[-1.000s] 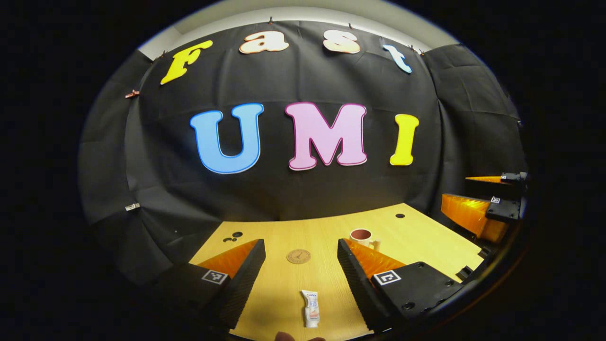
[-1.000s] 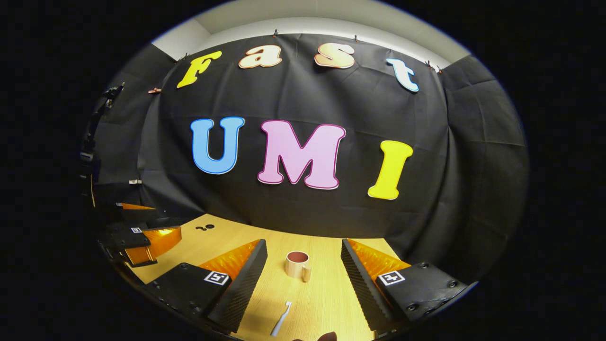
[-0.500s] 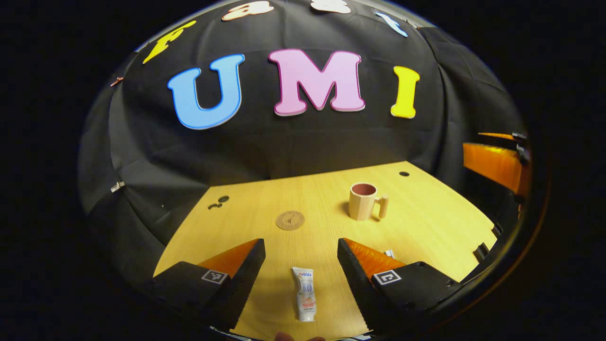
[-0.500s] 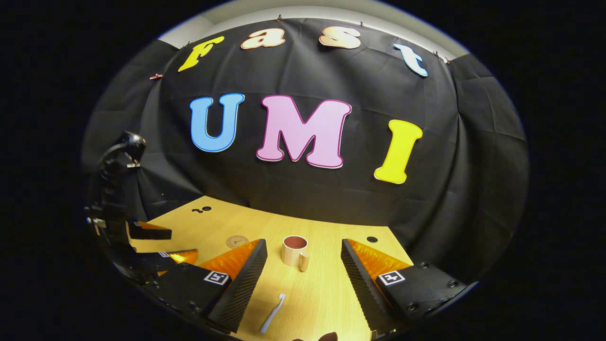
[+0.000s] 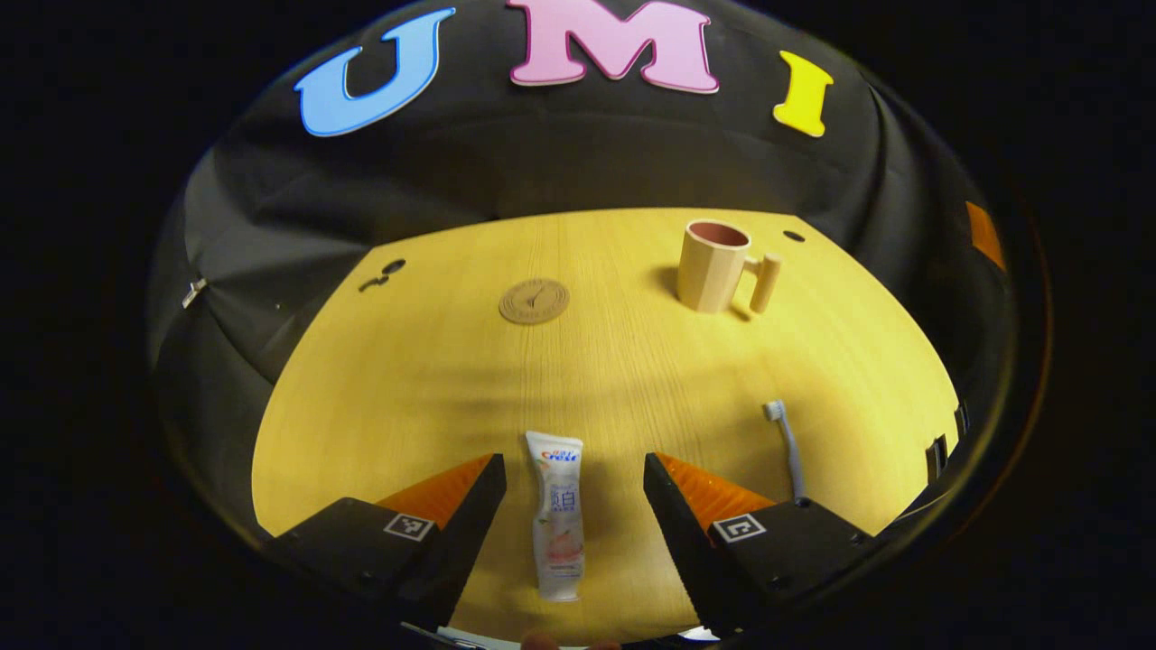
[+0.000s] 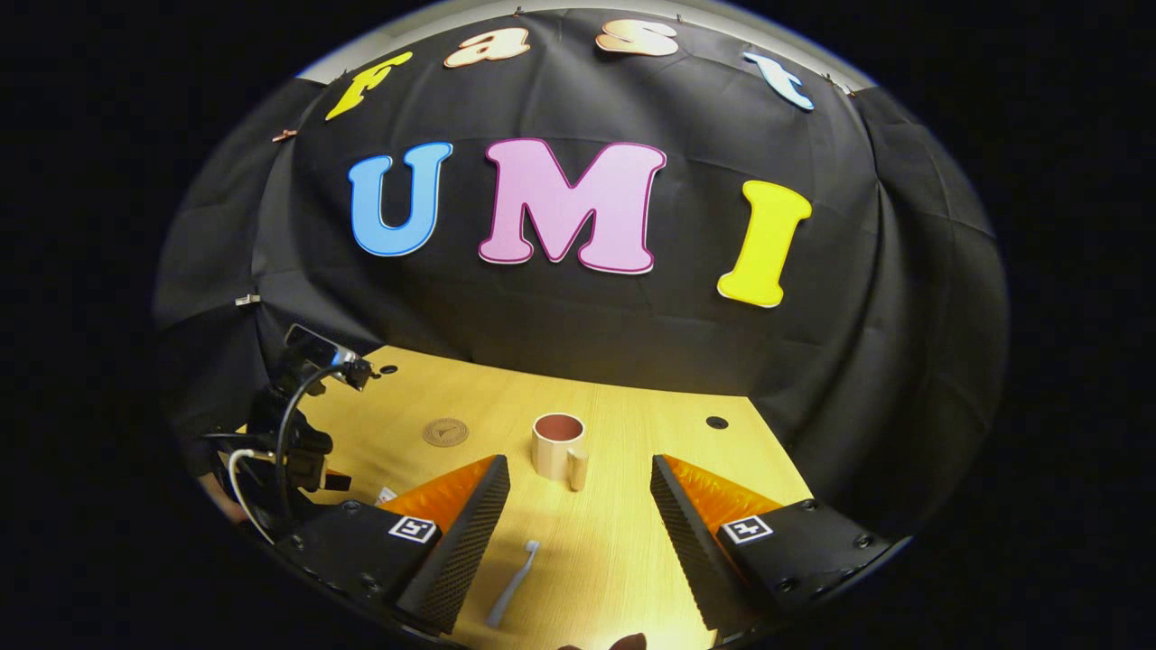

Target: Put the toothbrush and toothpaste on the desktop into the cup, then pick up the cup and place it on the coaster on the desktop.

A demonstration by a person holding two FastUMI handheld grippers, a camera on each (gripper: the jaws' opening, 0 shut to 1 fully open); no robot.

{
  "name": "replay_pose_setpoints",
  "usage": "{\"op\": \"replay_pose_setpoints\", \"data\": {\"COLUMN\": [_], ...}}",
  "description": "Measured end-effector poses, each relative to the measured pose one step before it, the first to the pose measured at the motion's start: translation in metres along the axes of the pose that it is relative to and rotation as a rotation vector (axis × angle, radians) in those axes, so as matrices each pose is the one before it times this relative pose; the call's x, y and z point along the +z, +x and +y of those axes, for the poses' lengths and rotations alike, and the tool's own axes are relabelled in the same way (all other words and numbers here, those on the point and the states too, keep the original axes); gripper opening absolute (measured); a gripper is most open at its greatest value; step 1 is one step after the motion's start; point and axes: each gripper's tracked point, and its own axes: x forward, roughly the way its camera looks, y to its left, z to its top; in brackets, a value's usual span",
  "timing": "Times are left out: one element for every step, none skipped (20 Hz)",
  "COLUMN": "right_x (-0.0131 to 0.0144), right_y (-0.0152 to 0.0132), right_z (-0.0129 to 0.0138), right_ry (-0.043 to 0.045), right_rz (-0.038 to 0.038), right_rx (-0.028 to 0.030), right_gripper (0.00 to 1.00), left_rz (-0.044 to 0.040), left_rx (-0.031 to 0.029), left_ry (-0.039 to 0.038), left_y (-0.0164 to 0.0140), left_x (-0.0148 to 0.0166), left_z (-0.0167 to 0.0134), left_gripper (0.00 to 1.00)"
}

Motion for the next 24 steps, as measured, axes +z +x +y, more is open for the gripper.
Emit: {"op": "replay_pose_setpoints", "data": {"right_x": [-0.00435, -0.00492, -0.00370, -0.00359, -0.00339, -0.00261, -0.00255, -0.00234, -0.00307, -0.00176, -0.00135, -0.00254, -0.00197, -0.00141, -0.00170, -0.00145, -0.00173, -0.00246, -0.00404, -0.00396, -0.00519, -0.00622, -0.00862, -0.01186], "right_y": [0.00136, 0.00099, 0.00162, 0.00200, 0.00108, 0.00124, 0.00239, 0.00183, 0.00105, 0.00229, 0.00172, 0.00104, 0.00154, 0.00147, 0.00025, 0.00095, 0.00176, 0.00131, 0.00169, 0.00190, 0.00167, 0.00256, 0.00198, 0.00419], "right_z": [-0.00108, -0.00127, -0.00074, -0.00119, -0.00171, -0.00143, -0.00105, -0.00131, 0.00008, -0.00046, -0.00041, 0.00039, -0.00030, 0.00009, 0.00119, 0.00052, 0.00029, 0.00141, 0.00421, 0.00407, 0.00294, 0.00364, 0.00273, 0.00154], "right_ry": [0.00023, 0.00014, 0.00250, 0.00320, 0.00427, 0.00348, 0.00304, 0.00362, 0.00483, 0.00392, 0.00128, 0.00272, 0.00302, 0.00056, 0.00115, 0.00089, 0.00225, 0.00444, 0.00823, 0.00553, 0.00356, 0.00109, -0.00277, -0.00727], "right_rz": [0.00939, 0.01166, 0.01185, 0.00945, 0.00850, 0.00745, 0.00709, 0.00859, 0.00823, 0.00607, 0.00596, 0.00478, 0.00579, 0.00824, 0.00523, 0.00655, 0.00731, 0.00849, 0.01130, 0.01513, 0.01985, 0.02606, 0.02932, 0.04175], "right_rx": [-0.00077, 0.00029, -0.00031, -0.00053, -0.00113, -0.00200, -0.00178, -0.00175, 0.00022, 0.00056, -0.00176, 0.00109, 0.00083, -0.00107, 0.00170, 0.00150, 0.00139, 0.00387, 0.00860, 0.00444, 0.00761, 0.00820, 0.00305, -0.00204], "right_gripper": [0.97, 0.97, 0.98, 0.98, 0.98, 0.97, 0.97, 0.97, 0.98, 0.97, 0.98, 0.98, 0.98, 0.98, 0.98, 0.97, 0.98, 0.98, 0.98, 0.98, 0.98, 0.98, 0.98, 0.98], "left_rz": [0.02225, 0.01740, 0.01795, 0.01850, 0.01522, 0.01348, 0.01342, 0.01003, 0.00946, 0.00679, 0.00649, 0.01016, 0.00063, -0.00464, 0.00320, -0.00143, 0.00390, -0.00318, 0.00356, 0.00181, 0.00598, 0.00261, 0.00884, 0.00071], "left_rx": [-0.00158, 0.00372, 0.00612, 0.00605, 0.00579, 0.00404, 0.00637, 0.00434, 0.00372, 0.00271, 0.00404, -0.00321, -0.00272, -0.00106, -0.00262, -0.00564, -0.00423, -0.00559, -0.01007, -0.01881, -0.02117, -0.00576, -0.00064, -0.00138], "left_ry": [0.00458, 0.00497, 0.00177, 0.00105, 0.00047, 0.00104, 0.00249, 0.00313, 0.00468, 0.00506, 0.00433, 0.00249, -0.00304, -0.00334, -0.00228, -0.00272, -0.00227, -0.00315, -0.00766, -0.01538, -0.01828, -0.01312, 0.00199, 0.00882], "left_y": [0.00478, 0.00673, 0.00698, 0.00440, 0.00317, 0.00371, 0.00351, 0.00328, 0.00270, 0.00139, 0.00244, 0.00187, 0.00049, 0.00092, 0.00033, 0.00054, 0.00050, -0.00028, 0.00052, 0.00033, 0.00099, 0.00219, -0.00096, 0.00063], "left_x": [-0.00383, -0.00581, -0.00336, -0.00334, -0.00296, -0.00352, -0.00354, -0.00185, -0.00177, -0.00207, -0.00226, -0.00193, 0.00000, 0.00078, -0.00111, 0.00097, -0.00085, 0.00024, -0.00190, -0.00029, -0.00109, 0.00028, -0.00081, 0.00149], "left_z": [-0.00066, 0.00136, 0.00205, 0.00154, 0.00120, 0.00045, 0.00103, 0.00058, 0.00073, 0.00023, 0.00105, -0.00054, -0.00039, -0.00012, 0.00018, -0.00083, 0.00001, 0.00014, -0.00088, -0.00289, -0.00357, -0.00042, -0.00084, -0.00160], "left_gripper": [0.96, 0.96, 0.96, 0.96, 0.96, 0.96, 0.96, 0.96, 0.96, 0.96, 0.96, 0.95, 0.93, 0.93, 0.93, 0.93, 0.93, 0.93, 0.93, 0.92, 0.88, 0.81, 0.73, 0.68]}}
